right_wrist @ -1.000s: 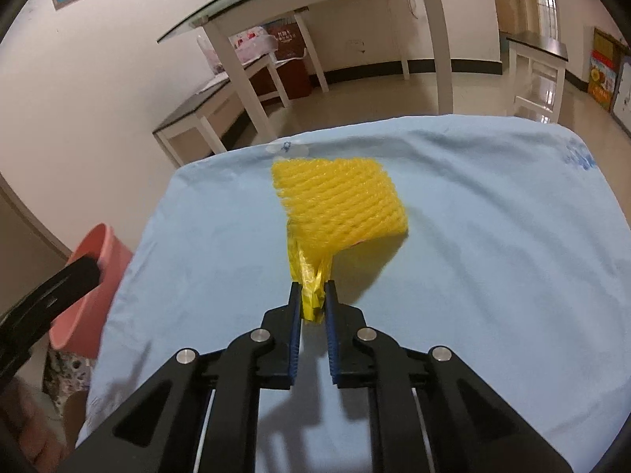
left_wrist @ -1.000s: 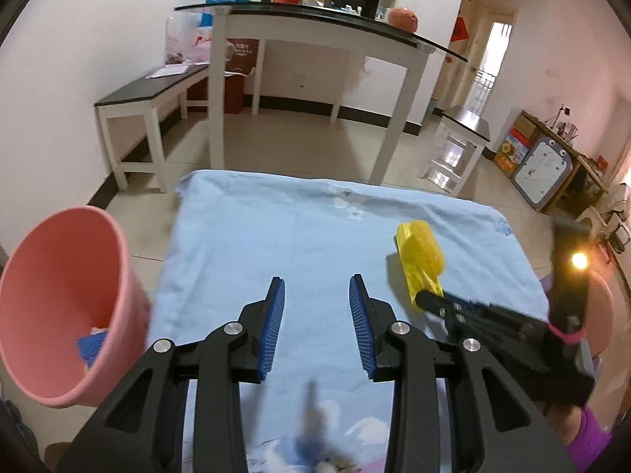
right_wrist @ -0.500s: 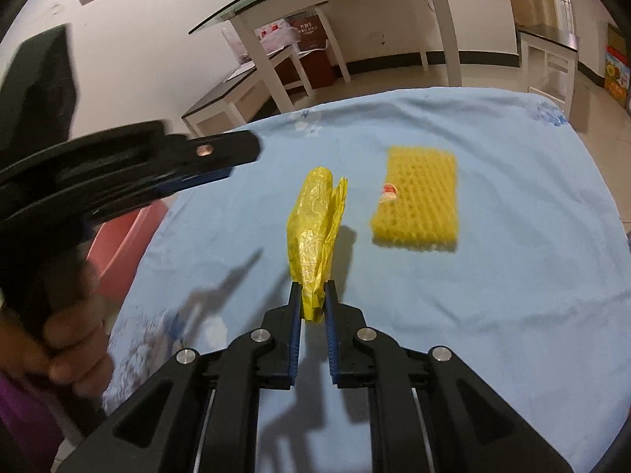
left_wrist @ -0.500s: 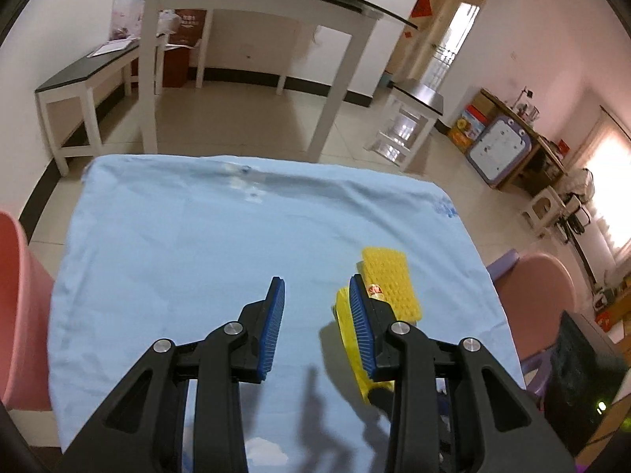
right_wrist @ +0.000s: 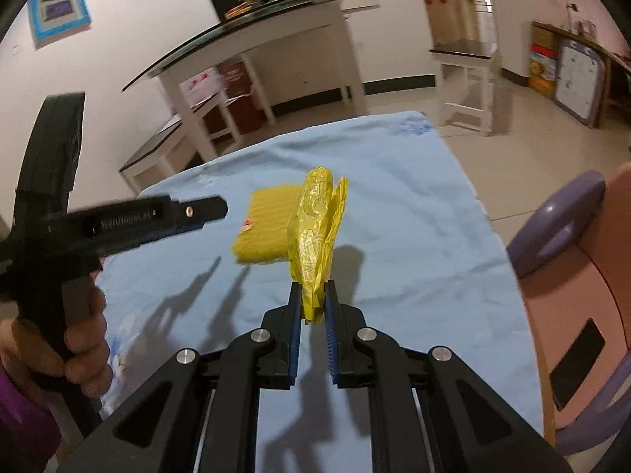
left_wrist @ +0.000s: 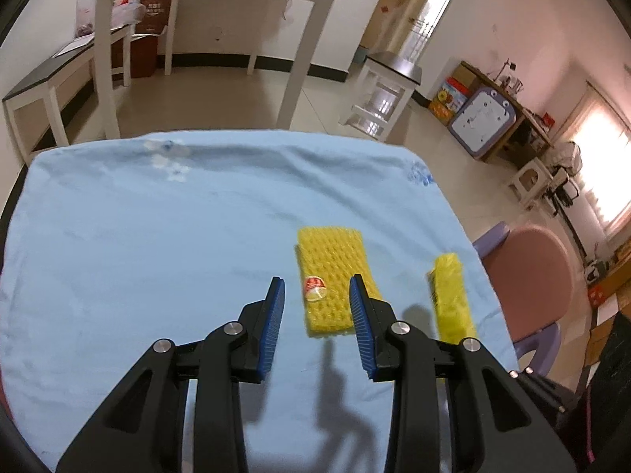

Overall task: Collect trash
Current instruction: 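Grasp the yellow plastic bag with the right gripper while the left gripper approaches the yellow foam net, then close the left gripper on the yellow foam net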

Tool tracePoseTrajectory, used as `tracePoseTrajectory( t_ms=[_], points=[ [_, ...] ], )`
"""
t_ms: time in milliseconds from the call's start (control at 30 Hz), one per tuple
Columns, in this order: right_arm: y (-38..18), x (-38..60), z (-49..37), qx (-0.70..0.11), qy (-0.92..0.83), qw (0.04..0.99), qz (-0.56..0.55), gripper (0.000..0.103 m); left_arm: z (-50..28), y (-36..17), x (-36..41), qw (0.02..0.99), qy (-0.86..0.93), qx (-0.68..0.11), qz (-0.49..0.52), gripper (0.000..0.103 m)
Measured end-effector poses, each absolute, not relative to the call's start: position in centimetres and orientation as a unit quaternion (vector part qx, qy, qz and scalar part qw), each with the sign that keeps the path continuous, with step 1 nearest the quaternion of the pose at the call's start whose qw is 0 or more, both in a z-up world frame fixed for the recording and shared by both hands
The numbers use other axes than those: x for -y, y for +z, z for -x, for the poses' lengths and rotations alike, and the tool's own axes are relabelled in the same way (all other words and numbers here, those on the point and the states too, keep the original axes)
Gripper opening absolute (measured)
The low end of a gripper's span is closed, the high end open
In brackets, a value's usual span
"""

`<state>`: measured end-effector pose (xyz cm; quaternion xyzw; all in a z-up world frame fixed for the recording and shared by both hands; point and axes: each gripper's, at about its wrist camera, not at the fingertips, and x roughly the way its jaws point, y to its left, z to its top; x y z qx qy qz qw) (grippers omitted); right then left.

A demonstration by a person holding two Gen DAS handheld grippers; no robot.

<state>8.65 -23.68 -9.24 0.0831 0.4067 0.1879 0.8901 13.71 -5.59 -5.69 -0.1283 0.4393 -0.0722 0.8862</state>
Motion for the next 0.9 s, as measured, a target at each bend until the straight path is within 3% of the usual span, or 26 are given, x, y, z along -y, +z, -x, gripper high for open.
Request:
tracePoseTrajectory(
  t_ms=[533, 567, 633, 700, 900],
  points=[
    [-9.2, 24.4, -8.7, -0.390, 0.190, 0.895, -0.102, 0.011, -14.5, -8.8, 8.6, 0.889, -0.044, -0.449, 0.081, 0.034],
    [-9.1, 24.3, -8.6, -0.387, 0.190, 0.897, -0.100, 0.011, -14.4, -8.9, 8.6, 0.891, -0.044, -0.445, 0.083, 0.033],
    [-9.1, 24.3, -8.5, -0.385, 0.189, 0.898, -0.098, 0.011, -14.2, -8.9, 8.5, 0.893, -0.045, -0.440, 0.086, 0.017],
    [-9.0, 24.4, -8.3, -0.382, 0.190, 0.899, -0.097, 0.011, -13.9, -8.8, 8.4, 0.895, -0.044, -0.436, 0.090, 0.011],
    [-8.9, 24.2, -8.0, -0.380, 0.192, 0.901, -0.091, 0.011, -12.4, -7.7, 7.8, 0.905, -0.034, -0.411, 0.103, 0.009]
  ],
)
